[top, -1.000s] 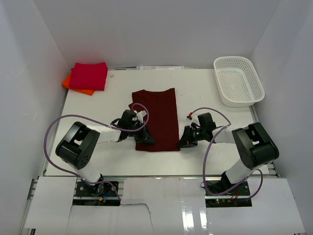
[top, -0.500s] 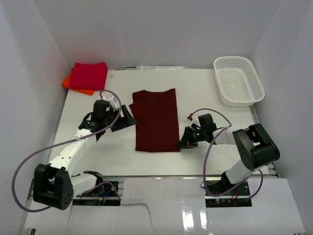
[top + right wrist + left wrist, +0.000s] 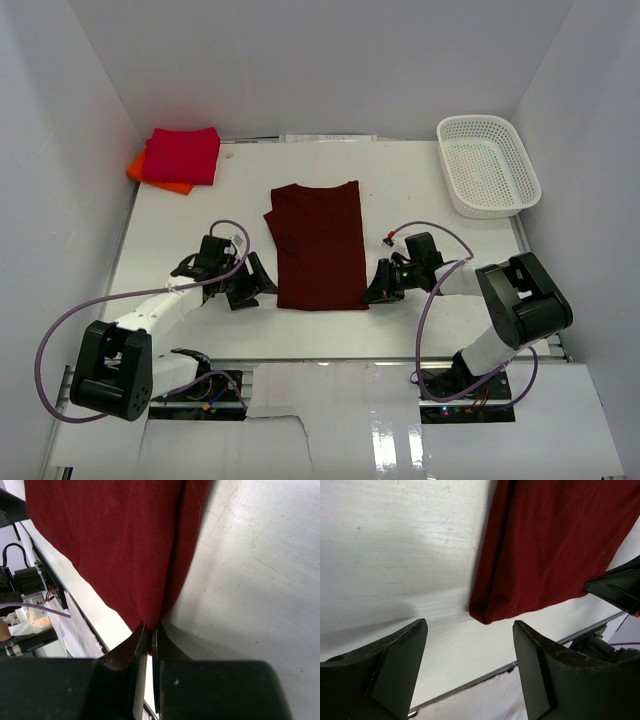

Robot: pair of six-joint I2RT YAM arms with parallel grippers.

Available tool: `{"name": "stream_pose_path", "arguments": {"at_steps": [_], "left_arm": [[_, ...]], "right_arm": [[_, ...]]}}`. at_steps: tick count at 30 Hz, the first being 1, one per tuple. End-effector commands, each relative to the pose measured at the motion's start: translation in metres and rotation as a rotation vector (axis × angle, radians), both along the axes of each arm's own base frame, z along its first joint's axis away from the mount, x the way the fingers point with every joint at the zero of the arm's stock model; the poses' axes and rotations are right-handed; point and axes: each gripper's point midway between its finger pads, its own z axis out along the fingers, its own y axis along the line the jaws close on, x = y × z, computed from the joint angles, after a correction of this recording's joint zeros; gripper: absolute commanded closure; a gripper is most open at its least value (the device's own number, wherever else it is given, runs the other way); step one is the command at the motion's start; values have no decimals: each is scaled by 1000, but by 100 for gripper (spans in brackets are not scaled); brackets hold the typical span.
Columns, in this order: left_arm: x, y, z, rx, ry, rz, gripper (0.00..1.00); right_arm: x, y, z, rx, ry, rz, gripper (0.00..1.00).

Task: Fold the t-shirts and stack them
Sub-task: Grab one side of the 2/3 rectangular tshirt with both arms

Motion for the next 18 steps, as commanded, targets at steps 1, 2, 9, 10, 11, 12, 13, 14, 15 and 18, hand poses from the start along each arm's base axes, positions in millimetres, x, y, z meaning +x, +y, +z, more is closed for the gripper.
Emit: {"name": "stream_pose_path", "arguments": {"at_steps": [1,2,9,10,11,12,13,14,15,18], "left_arm": [[-4,-8,-1,-60,-1,4,21],[-3,-9,-1,-69,-10,6,21],[-7,-12,-16,-52,28,-17,20],[-6,-12,-17,-49,24,-18,20],[-7,-14,-18,-51,27,-24,20],[-6,-15,-19,-52,26,-25,20],[-6,-16,-19,-51,24,-26,20],[-6,-19,-20,-53,25,-30,20],[-6,-20,-20,-55,25,-31,20],[-7,-21,-25,-33,32,-36,22]], "right_arm": [[-13,-13,-20,-84,43,-17,92],[-13,-12,-20,-84,43,-15,92],[-12,-12,-21,-84,46,-16,92],[-12,-12,-21,-84,48,-15,92],[-11,-12,-20,-83,46,-15,92],[-11,-12,-20,-84,46,-14,92],[-11,-12,-20,-84,46,-14,92],[-12,-12,-22,-86,50,-14,92],[-11,-12,-22,-86,50,-15,92],[-11,-11,-21,-80,50,-14,92]]}}
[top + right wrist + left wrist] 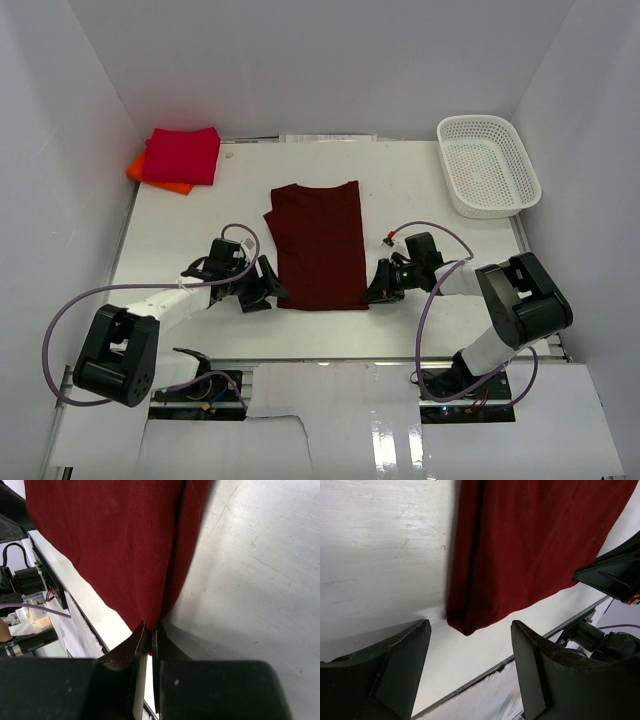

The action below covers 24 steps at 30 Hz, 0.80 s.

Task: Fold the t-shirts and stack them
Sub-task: Grab one side of the 2/3 rectangular tshirt with both arms

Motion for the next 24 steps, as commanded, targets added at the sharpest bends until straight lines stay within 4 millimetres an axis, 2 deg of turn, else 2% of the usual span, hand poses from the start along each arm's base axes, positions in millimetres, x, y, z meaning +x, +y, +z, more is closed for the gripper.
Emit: {"name": "stream_pose_path", "arguments": {"at_steps": [1,8,12,16,19,20,24], "left_arm": [[-1,5,-14,60,14,9,24],[-7,6,-31,103,43,1,33],[-10,7,-40,118,56,4,45],[-11,9,-47,142,65,10,47],[-15,8,-52,142,81,8,60],[-16,8,-53,141,86,10,72],[-22,6,-52,122,91,-6,93]], "right_arm": [[-11,-11,-21,-82,47,-13,92],[-12,-11,-20,-80,48,-13,92],[-12,-11,-19,-76,46,-12,92],[-14,-11,-19,-76,46,-13,92],[-15,-12,-19,-77,48,-13,92],[-15,-12,-18,-77,48,-13,92],[-19,-14,-17,-83,55,-11,92]]}}
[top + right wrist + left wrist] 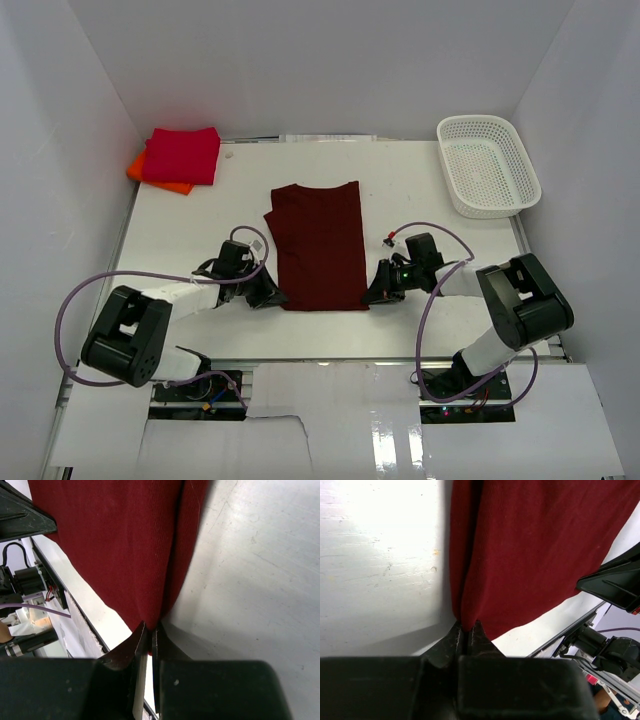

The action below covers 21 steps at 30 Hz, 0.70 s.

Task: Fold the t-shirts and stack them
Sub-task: Grab one side of the 2/3 rectangular tshirt with both arms

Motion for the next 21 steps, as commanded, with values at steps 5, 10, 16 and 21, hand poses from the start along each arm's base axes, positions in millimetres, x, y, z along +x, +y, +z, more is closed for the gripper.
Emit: {"name": "stream_pose_path", "arguments": {"at_steps": [5,10,16,21], "left_arm": [[-35,16,-24,86,88,-21,100],[-48,12,-17,84,109,-46,100],[-59,1,-7,49,124,-63,100],[-63,-9,12,20,115,-84,100]], "right_arm": [[-32,-19,-16,-92,72,-7,92],[-43,-24,-12,-96,72,-8,92],[-61,-30,-7,-107,104,15,92],[-69,-28,11,-96,90,43,92]]}}
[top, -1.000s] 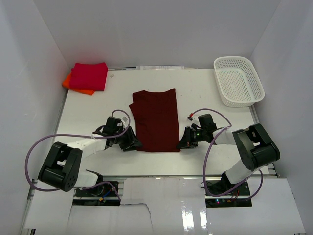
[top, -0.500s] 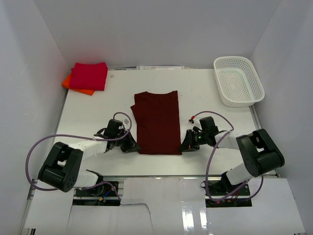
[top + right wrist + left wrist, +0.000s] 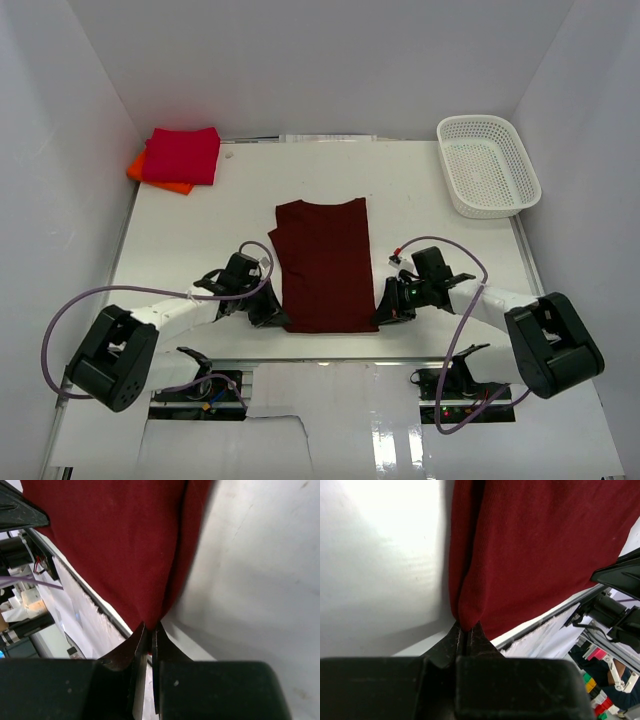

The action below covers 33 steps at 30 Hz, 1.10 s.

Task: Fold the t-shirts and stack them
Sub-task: Grab one side of the 2/3 rectangular tshirt with both arms, then fold the long partially folded tshirt into a neat square

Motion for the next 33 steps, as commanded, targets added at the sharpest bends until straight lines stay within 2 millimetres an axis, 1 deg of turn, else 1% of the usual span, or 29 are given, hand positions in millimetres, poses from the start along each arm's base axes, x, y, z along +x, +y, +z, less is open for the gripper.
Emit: {"name": "stream_pose_path", "arguments": {"at_steps": [1,2,4,5,6,8,10,12,13,14,16,17,18,20,22,23,24,25,26,28,29,30,31,32,33], "left_arm": [[-7,1,12,15,13,4,100],[-7,1,17,16,15,9,100],[-5,1,23,24,2,12,100],[-6,3,24,34,10,16,100],[-2,1,30,32,-2,17,100],[1,2,34,41,-11,20,100],[9,-2,44,34,-35,21,100],[13,-4,52,32,-43,21,100],[19,-7,60,24,-63,23,100],[21,-7,64,23,-69,23,100],[28,-11,76,14,-88,25,100],[31,-12,79,14,-93,25,100],[37,-14,88,8,-116,23,100],[44,-12,90,18,-112,33,100],[53,-12,100,7,-134,35,100],[61,-8,102,5,-136,53,100],[63,-8,104,-5,-139,50,100],[68,-5,107,-4,-149,50,100],[78,-2,116,-13,-172,66,100],[88,1,119,-4,-183,65,100],[98,3,128,-9,-206,75,100],[103,3,127,-5,-200,77,100],[107,3,128,-8,-203,75,100],[117,2,137,-12,-230,78,100],[122,1,134,-10,-219,75,100]], "right_arm": [[-20,-9,3,-40,37,30,92],[-21,-7,9,-30,25,36,92],[-27,-8,12,-28,35,40,92],[-25,-8,16,-22,18,39,92],[-25,-7,18,-22,15,40,92],[-21,-7,27,-23,-2,42,92],[-16,-5,35,-19,-20,52,92],[-8,-2,47,-22,-40,56,92],[-5,-1,52,-21,-52,59,92],[1,2,63,-16,-69,69,92],[7,4,73,-16,-88,81,92],[10,5,76,-18,-91,83,92],[16,8,86,-10,-108,84,92],[25,13,97,3,-133,89,92],[32,15,101,6,-141,91,92],[36,16,104,8,-147,90,92],[43,19,113,20,-170,93,92],[47,20,116,19,-178,89,92],[52,20,117,18,-179,85,92],[64,24,124,19,-196,86,92],[69,25,127,20,-203,85,92],[72,26,128,19,-209,88,92],[81,28,132,18,-217,87,92],[85,28,134,17,-221,82,92],[94,30,142,24,-249,84,92]]}}
